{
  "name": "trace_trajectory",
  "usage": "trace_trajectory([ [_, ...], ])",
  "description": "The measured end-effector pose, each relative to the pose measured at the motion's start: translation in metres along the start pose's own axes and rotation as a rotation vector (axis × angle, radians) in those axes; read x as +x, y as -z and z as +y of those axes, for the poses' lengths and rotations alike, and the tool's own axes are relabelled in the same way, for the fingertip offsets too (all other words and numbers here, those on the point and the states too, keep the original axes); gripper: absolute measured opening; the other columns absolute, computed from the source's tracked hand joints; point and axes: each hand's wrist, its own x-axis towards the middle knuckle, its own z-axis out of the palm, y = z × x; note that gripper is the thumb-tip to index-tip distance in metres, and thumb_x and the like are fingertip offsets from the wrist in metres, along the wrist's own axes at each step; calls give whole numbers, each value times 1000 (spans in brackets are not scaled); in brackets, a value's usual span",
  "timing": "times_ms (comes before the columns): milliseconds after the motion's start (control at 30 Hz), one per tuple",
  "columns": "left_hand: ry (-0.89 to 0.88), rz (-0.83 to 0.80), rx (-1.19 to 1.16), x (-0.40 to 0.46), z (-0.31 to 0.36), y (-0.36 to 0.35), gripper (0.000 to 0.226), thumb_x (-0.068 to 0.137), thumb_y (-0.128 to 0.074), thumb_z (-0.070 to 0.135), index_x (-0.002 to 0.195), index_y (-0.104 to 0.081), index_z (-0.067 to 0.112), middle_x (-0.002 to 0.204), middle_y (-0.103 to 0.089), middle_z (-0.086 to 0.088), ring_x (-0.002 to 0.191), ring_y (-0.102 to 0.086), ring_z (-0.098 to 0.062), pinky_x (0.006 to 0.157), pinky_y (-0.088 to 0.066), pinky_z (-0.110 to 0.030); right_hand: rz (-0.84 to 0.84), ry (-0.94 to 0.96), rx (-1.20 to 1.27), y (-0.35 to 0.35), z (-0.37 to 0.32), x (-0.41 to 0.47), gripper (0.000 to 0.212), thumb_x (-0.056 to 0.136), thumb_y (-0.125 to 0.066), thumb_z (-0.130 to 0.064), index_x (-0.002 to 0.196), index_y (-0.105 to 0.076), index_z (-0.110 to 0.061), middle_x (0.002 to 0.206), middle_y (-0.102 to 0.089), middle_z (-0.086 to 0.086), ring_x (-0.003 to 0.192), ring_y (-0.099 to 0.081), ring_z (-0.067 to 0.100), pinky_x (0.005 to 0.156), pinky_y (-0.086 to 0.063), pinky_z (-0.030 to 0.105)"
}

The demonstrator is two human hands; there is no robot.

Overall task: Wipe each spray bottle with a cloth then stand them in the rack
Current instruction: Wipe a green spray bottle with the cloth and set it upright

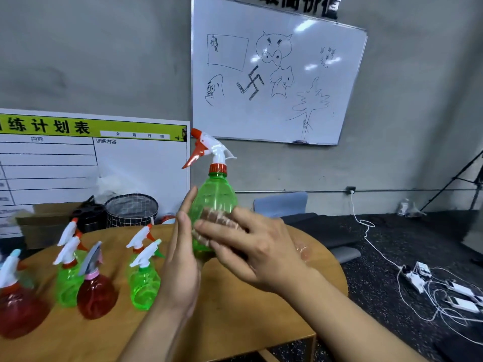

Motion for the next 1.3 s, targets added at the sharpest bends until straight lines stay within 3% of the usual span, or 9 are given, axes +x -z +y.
trace_trajectory([
  [100, 19, 3, 25, -3, -7, 2, 53, 100, -45, 74, 146, -58, 51, 159, -55, 7, 149, -50, -17, 127, -31, -57, 44, -29, 52, -5, 6, -4, 29, 103, -59, -31, 125, -78, -27, 98, -50, -10, 75, -50, 8, 64, -29, 18],
  [300, 67, -16, 189, -13, -13, 19, 60, 94, -37, 84, 146, -54, 59, 159, -51, 22, 152, -44, -8, 126, -33, -55, 140, -486, 211, -34, 17, 16, 34, 103, -52, -41, 129, -74, -33, 87, -47, -24, 79, -56, -2, 67, -49, 31],
  [467, 151, 14, 181, -18, -23, 55, 70, 95, -31, 82, 155, -49, 48, 161, -52, 11, 152, -46, -18, 125, -33, -59, 38, -294, 227, -71, -7, 1, 31, 101, -56, -34, 124, -77, -28, 89, -41, -20, 75, -54, 9, 65, -31, 19],
  [600, 212, 88, 135, -23, -35, 84, 70, 100, -20, 71, 156, -50, 40, 155, -60, 1, 146, -53, -20, 122, -41, -49, -71, 3, 177, -95, -20, -22, 31, 104, -56, -31, 124, -78, -27, 89, -57, -4, 75, -54, 14, 57, -42, 28],
  [700, 233, 145, 135, -23, -42, 104, 73, 96, -23, 78, 154, -51, 44, 156, -58, -4, 147, -53, -26, 124, -34, -56, -162, 175, 205, -109, -28, -33, 29, 102, -60, -29, 125, -78, -23, 89, -60, -3, 77, -52, 11, 65, -38, 21],
  [833, 261, 163, 136, -26, -50, 123, 71, 92, -27, 80, 149, -55, 49, 157, -57, 3, 147, -53, -20, 122, -38, -58, -37, -162, 348, -133, -24, -25, 30, 105, -56, -31, 128, -74, -28, 90, -47, -9, 71, -40, 1, 62, -30, 17],
  [967, 284, 142, 219, -31, -56, 138, 72, 91, -24, 87, 150, -51, 56, 163, -49, 12, 153, -44, -19, 125, -34, -60, 12, -494, 449, -161, -14, -1, 33, 104, -55, -32, 130, -74, -26, 90, -52, -19, 82, -55, -4, 71, -42, 17],
  [1133, 324, 138, 205, -40, -63, 152, 85, 81, -34, 100, 152, -49, 56, 163, -49, 15, 153, -44, -13, 124, -38, -53, -107, -355, 394, -180, -31, -16, 31, 104, -54, -35, 124, -76, -27, 90, -37, -19, 74, -41, -1, 60, -34, 25],
  [1300, 378, 138, 175, -47, -68, 150, 95, 82, -33, 96, 158, -45, 39, 153, -61, 7, 144, -56, -14, 114, -50, -34, -84, -123, 359, -185, -39, -55, 27, 103, -62, -29, 123, -79, -21, 89, -60, -1, 71, -52, 12, 58, -43, 25],
])
